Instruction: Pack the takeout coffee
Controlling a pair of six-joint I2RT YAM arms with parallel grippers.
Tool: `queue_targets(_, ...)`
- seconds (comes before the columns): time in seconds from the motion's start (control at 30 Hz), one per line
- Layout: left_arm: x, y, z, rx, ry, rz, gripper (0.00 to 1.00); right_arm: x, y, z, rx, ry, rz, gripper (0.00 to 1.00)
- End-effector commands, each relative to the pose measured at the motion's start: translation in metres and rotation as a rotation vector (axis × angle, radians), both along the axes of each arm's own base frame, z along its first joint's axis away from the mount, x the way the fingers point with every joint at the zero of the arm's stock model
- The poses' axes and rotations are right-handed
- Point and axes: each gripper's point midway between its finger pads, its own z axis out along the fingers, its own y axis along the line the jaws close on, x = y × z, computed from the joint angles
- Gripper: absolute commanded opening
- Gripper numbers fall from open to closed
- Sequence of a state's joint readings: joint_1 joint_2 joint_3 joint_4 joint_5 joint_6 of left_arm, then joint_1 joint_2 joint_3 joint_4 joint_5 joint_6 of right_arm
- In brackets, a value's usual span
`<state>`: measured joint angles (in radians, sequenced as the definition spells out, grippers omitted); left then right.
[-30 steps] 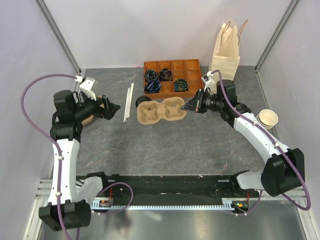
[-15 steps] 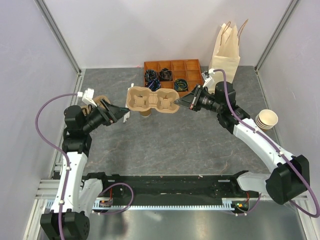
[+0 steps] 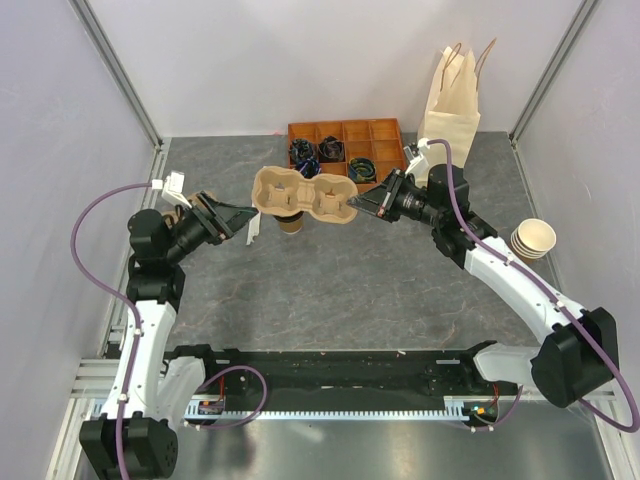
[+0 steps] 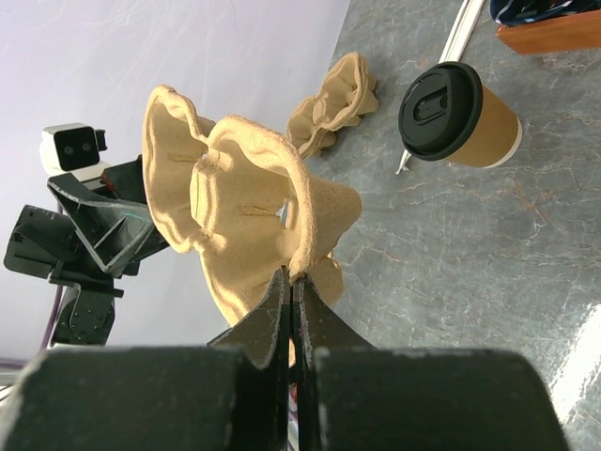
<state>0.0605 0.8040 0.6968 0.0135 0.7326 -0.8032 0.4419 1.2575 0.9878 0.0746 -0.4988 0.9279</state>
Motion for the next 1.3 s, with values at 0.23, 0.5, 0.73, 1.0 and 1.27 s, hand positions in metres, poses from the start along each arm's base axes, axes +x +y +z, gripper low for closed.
queue_targets(0.23,0.012,0.002,0.044,-0.038,-0.127,0.01,0.81,0.016,-0.013,0.009,0.063,0.009,-0.041,0.0)
queue_targets(0.5,0.018,-0.017,0.041,-0.004,-0.139,-0.036,0.74,0.011,-0.009,-0.003,0.053,0.032,-0.019,0.0)
queue_targets(0.73,0.019,-0.028,0.03,0.036,-0.113,-0.058,0.68,0.0,0.002,-0.007,0.01,0.013,0.014,0.0)
queue_targets(1.0,0.025,-0.028,0.019,0.073,-0.084,-0.042,0.51,-0.004,0.006,-0.005,-0.031,-0.018,0.013,0.0)
queue_targets(1.27,0.03,-0.025,0.006,0.111,-0.043,-0.019,0.41,-0.004,0.006,-0.002,-0.035,-0.025,0.006,0.0)
